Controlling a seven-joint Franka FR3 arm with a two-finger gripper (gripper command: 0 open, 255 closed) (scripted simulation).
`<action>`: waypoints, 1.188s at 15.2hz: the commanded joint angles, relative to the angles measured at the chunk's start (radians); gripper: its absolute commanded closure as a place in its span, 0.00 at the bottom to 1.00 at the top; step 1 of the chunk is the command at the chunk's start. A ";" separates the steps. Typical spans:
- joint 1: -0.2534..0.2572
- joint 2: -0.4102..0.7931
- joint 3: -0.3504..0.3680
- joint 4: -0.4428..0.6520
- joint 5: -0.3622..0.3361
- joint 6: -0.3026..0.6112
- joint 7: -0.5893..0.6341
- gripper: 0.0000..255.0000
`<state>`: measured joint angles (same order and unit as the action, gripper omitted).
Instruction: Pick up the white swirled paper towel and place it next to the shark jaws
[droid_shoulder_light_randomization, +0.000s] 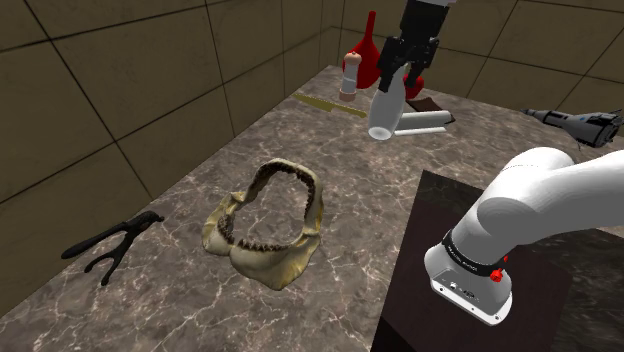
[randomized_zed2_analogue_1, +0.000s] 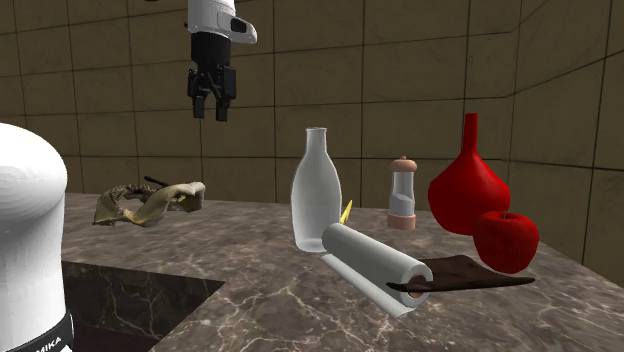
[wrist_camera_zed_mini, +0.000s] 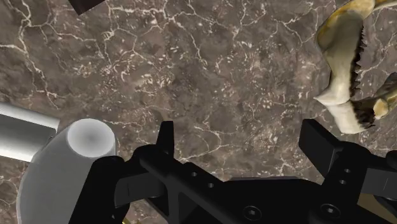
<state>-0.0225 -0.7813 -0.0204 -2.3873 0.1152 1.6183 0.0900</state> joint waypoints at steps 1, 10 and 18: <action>0.000 0.000 0.000 0.000 0.000 0.000 0.000 0.00; -0.004 -0.015 -0.228 -0.129 -0.182 0.077 -0.425 0.00; 0.013 0.125 -0.452 -0.124 -0.330 0.206 -0.804 0.00</action>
<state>-0.0148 -0.6802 -0.4438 -2.5158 -0.1982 1.8042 -0.6617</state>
